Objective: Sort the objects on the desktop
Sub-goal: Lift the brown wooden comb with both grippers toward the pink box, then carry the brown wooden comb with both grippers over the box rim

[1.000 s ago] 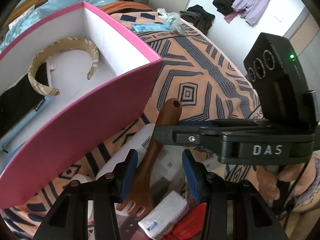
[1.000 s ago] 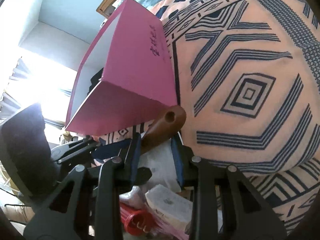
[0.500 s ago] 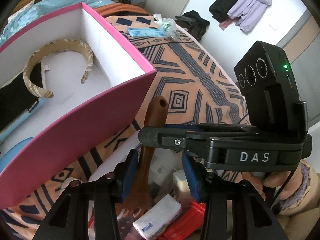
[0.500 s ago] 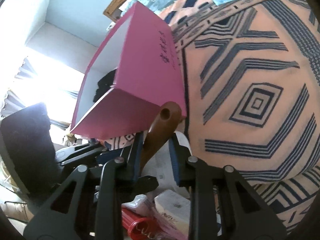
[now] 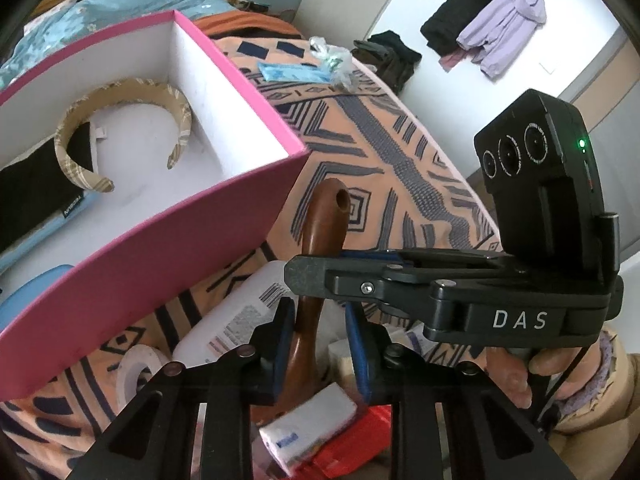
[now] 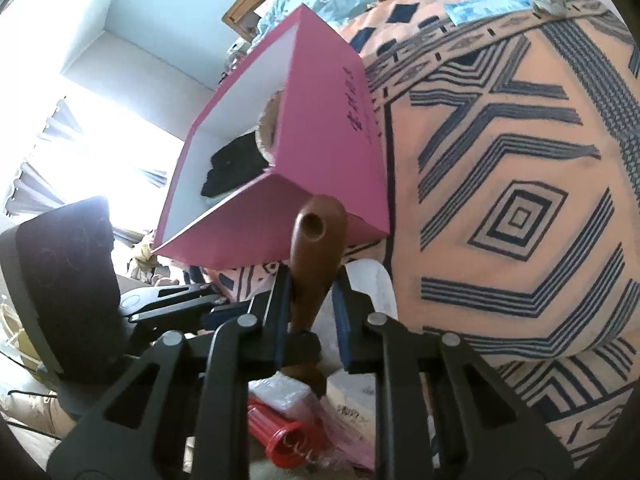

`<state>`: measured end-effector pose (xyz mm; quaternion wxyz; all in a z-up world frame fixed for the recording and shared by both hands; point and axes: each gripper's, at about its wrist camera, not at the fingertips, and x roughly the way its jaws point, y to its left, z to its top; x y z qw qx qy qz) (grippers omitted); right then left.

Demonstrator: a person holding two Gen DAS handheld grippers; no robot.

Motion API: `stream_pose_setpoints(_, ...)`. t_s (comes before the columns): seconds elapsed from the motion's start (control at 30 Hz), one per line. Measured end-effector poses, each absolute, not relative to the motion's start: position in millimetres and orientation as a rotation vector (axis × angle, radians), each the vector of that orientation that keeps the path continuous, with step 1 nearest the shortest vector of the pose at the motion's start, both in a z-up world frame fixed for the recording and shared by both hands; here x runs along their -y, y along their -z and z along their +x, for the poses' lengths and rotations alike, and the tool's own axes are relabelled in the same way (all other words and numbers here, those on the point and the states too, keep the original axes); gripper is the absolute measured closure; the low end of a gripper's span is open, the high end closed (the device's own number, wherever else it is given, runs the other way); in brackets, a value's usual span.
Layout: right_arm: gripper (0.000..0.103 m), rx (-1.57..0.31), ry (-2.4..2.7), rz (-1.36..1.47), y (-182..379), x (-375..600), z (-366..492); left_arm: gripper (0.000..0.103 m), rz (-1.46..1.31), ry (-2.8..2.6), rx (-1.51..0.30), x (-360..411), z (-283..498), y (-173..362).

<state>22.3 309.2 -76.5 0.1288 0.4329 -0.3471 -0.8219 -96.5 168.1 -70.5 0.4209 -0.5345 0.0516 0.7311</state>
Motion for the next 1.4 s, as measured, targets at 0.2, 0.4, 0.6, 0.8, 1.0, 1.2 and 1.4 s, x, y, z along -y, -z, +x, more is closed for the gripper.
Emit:
stream_pose_setpoints(0.2,0.082,0.824,2.447,1.200,41.6,-300.2,31.6,0.077,-1.294,-1.860,-0.082,-163.3,-91.7,52.1)
stream_pose_setpoints(0.4,0.082,0.642,2.485,1.148,9.3,-282.1,22.4,0.077,-1.238,-1.903,-0.053,-153.9,-86.2,29.6)
stream_pose_setpoints(0.6,0.083,0.523,2.472,1.099,-12.6,-273.9,10.9,0.077,-1.179,-1.951,-0.029,-143.4,-86.2,7.7)
stream_pose_setpoints(0.8,0.083,0.447,2.455,1.073,-31.4,-266.1,7.4,0.077,-1.136,-1.989,-0.040,-137.8,-82.8,-7.6)
stream_pose_setpoints(1.0,0.083,0.401,2.436,1.057,-44.9,-261.3,1.0,0.077,-1.112,-2.002,-0.017,-132.7,-85.0,-15.9)
stream_pose_setpoints(1.2,0.083,0.339,2.435,1.045,-58.5,-253.8,-5.6,0.077,-1.087,-2.017,-0.016,-128.3,-88.4,-24.6)
stream_pose_setpoints(1.4,0.083,0.322,2.437,1.030,-67.9,-249.9,-14.6,0.077,-1.069,-2.032,-0.014,-123.4,-95.8,-32.2)
